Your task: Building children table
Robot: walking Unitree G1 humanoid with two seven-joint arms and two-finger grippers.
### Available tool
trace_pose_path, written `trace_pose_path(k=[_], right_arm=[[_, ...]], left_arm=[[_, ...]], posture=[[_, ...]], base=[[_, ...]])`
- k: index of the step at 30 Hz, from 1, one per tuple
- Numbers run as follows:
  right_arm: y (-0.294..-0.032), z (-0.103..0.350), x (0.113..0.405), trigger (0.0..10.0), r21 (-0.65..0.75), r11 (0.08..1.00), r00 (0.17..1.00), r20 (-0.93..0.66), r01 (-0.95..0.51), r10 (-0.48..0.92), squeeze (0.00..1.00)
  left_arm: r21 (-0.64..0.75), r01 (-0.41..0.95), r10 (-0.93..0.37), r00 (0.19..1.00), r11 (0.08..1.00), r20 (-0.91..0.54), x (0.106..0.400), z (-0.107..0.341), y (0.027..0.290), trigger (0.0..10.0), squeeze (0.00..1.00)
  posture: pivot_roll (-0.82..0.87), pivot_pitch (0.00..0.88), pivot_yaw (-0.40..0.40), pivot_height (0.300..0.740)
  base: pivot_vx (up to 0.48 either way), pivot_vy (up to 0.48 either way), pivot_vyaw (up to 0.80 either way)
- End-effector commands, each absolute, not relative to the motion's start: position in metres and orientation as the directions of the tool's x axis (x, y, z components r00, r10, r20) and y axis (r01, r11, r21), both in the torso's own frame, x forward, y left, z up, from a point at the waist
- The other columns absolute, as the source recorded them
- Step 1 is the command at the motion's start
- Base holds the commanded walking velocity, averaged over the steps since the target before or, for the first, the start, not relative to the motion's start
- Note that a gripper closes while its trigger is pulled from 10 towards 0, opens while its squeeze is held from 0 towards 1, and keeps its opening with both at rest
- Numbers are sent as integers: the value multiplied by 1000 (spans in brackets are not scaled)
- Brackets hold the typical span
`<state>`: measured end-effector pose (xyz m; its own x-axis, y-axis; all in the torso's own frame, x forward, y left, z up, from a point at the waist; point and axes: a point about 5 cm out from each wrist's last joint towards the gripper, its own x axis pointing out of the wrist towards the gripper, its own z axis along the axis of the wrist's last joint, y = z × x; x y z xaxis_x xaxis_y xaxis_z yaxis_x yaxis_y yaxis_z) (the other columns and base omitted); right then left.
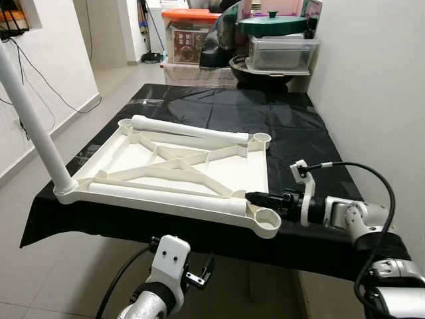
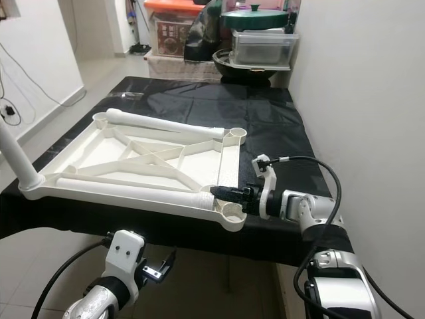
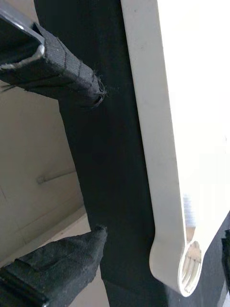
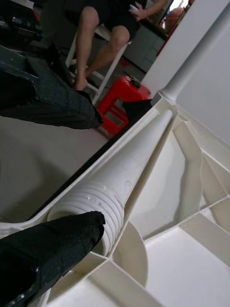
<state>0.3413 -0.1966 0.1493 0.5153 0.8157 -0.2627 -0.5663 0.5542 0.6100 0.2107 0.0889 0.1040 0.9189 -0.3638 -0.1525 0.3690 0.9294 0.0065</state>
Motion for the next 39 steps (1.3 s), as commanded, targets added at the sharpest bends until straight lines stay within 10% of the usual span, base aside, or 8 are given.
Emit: trace_pose_path(k=[1, 39], right_arm=[[-195, 146, 341, 10000, 611, 568, 515, -285, -552, 808, 0], [-142, 158, 352, 10000, 632, 554, 467, -321, -543, 824, 0]], left_arm=[[-2, 373, -369, 918, 928, -146, 209, 105, 87, 10000, 0], [-31, 368, -369, 920, 929, -132, 202, 112, 79, 10000, 0]], posture=[[38, 5, -56, 740], [26, 63, -74, 740]], base=[[0, 0, 0], [0, 0, 0]])
